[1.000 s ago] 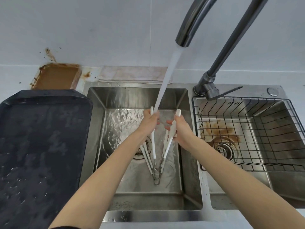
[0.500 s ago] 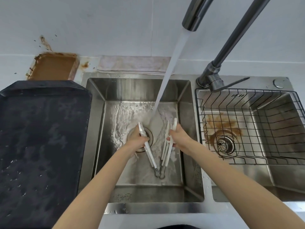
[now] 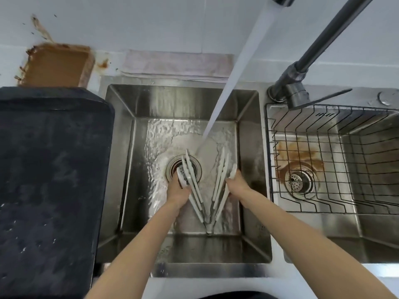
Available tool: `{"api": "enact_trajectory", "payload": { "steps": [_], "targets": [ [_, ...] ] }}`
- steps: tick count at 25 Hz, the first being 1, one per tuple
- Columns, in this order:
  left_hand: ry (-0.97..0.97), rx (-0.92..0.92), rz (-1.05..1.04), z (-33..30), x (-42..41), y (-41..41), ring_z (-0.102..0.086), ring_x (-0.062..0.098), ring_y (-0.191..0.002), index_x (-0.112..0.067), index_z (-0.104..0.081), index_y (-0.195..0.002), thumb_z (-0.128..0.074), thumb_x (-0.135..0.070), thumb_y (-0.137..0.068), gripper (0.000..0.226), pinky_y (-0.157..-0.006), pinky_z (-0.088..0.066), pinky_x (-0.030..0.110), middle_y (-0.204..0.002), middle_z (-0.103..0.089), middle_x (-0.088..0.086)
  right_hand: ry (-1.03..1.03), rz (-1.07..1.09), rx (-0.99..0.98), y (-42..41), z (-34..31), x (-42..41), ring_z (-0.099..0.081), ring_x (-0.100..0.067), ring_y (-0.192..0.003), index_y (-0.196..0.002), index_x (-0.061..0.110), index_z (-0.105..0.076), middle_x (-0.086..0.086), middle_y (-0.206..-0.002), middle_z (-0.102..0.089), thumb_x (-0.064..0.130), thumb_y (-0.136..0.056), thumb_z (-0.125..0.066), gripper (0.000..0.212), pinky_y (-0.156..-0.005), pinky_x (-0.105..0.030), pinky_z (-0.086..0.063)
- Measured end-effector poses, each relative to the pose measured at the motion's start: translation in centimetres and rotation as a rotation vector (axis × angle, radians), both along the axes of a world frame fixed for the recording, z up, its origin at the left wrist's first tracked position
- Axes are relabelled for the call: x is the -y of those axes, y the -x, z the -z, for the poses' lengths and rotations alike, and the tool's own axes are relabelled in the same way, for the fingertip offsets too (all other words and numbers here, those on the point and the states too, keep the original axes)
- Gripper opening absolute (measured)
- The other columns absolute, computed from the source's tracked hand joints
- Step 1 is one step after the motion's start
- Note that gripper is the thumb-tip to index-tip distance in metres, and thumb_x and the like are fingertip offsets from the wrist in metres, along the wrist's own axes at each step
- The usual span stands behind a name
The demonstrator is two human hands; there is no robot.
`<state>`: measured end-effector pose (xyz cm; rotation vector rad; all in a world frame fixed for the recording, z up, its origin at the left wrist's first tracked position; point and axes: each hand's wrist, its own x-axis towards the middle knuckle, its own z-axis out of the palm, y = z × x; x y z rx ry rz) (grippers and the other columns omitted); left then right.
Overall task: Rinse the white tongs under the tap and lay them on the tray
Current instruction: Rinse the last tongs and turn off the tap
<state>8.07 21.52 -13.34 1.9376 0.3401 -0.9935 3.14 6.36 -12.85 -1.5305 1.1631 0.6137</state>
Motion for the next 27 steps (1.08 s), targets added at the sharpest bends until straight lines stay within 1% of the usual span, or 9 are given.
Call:
{"api": "enact_trajectory", "payload": {
  "steps": [4,6,9,10,14,18,20,23,27],
  "targets": [
    [-0.085,0.066,0.02,1.0,0.6,0.2,-0.049,0.028,-0.123,-0.011,-0.037,-0.139,-0.049,0.0,-0.089,0.052,-0.104,-0.038,0.035,-0.135,-0.053,0.012,0.066,-0.056,-0.021,-0.2,0.7,-0.1,-0.049,-0.034,-0.123,-0.148,0.016,-0.02,-0.014,-0.139,-0.048,0.017,-0.097,-0.036,0.053,-0.098,-0.034,-0.043],
    [-0.124,0.076,0.033,1.2,1.1,-0.1,-0.04,0.029,-0.132,-0.011,-0.027,-0.144,-0.05,-0.007,-0.091,0.058,-0.108,-0.032,0.034,-0.145,-0.041,0.012,0.134,-0.093,-0.006,-0.3,0.9,-0.4,-0.049,-0.034,-0.124,-0.145,0.01,-0.025,-0.015,-0.138,-0.049,0.014,-0.097,-0.038,0.05,-0.098,-0.032,-0.041],
    [-0.172,-0.006,0.06,1.6,1.4,-0.1,-0.025,0.031,-0.14,-0.008,-0.012,-0.147,-0.055,-0.019,-0.09,0.073,-0.112,-0.025,0.035,-0.153,-0.021,0.017,0.176,-0.063,0.002,-0.1,1.6,-0.8,-0.049,-0.036,-0.122,-0.141,0.005,-0.031,-0.019,-0.137,-0.049,0.017,-0.095,-0.043,0.049,-0.099,-0.035,-0.041],
    [-0.18,-0.035,0.068,2.0,1.4,0.0,-0.028,0.032,-0.139,-0.006,-0.014,-0.147,-0.056,-0.021,-0.089,0.073,-0.112,-0.026,0.036,-0.152,-0.023,0.018,0.189,-0.058,-0.014,0.0,1.8,-0.9,-0.048,-0.036,-0.123,-0.14,0.004,-0.031,-0.02,-0.137,-0.047,0.019,-0.095,-0.044,0.05,-0.099,-0.037,-0.041],
    [-0.159,-0.083,0.022,2.8,1.1,0.1,-0.049,0.032,-0.124,-0.001,-0.039,-0.134,-0.057,-0.017,-0.088,0.052,-0.107,-0.038,0.04,-0.138,-0.047,0.018,0.195,-0.023,-0.087,0.4,2.4,-0.4,-0.046,-0.035,-0.127,-0.142,0.002,-0.028,-0.019,-0.14,-0.046,0.024,-0.095,-0.047,0.055,-0.105,-0.037,-0.039],
    [-0.125,-0.047,0.008,3.0,1.5,-0.1,-0.055,0.029,-0.117,-0.002,-0.05,-0.124,-0.061,-0.016,-0.085,0.043,-0.095,-0.043,0.03,-0.128,-0.058,0.016,0.207,-0.052,-0.098,0.5,2.8,-0.4,-0.05,-0.033,-0.122,-0.139,0.005,-0.03,-0.018,-0.135,-0.051,0.031,-0.09,-0.055,0.061,-0.098,-0.036,-0.042],
    [-0.172,-0.039,0.069,3.2,1.7,-0.2,-0.05,0.03,-0.122,-0.002,-0.046,-0.128,-0.064,-0.023,-0.083,0.053,-0.101,-0.041,0.033,-0.134,-0.051,0.018,0.235,-0.07,-0.113,0.3,3.0,-0.9,-0.051,-0.033,-0.122,-0.136,0.004,-0.033,-0.017,-0.136,-0.05,0.034,-0.085,-0.061,0.065,-0.098,-0.039,-0.044],
    [-0.299,-0.014,0.237,3.5,2.1,0.2,-0.038,0.034,-0.13,0.0,-0.029,-0.138,-0.064,-0.032,-0.082,0.074,-0.106,-0.037,0.041,-0.144,-0.03,0.02,0.307,-0.208,-0.173,0.4,3.4,-2.0,-0.052,-0.034,-0.121,-0.135,0.003,-0.03,-0.015,-0.137,-0.048,0.036,-0.082,-0.065,0.071,-0.093,-0.041,-0.046],
    [-0.334,0.048,0.306,3.5,2.4,0.8,-0.034,0.035,-0.133,0.002,-0.017,-0.142,-0.064,-0.027,-0.083,0.081,-0.107,-0.036,0.04,-0.147,-0.021,0.02,0.318,-0.269,-0.185,0.3,3.9,-2.2,-0.051,-0.033,-0.12,-0.137,0.003,-0.027,-0.015,-0.138,-0.045,0.032,-0.083,-0.064,0.071,-0.088,-0.037,-0.048]
  ]
}}
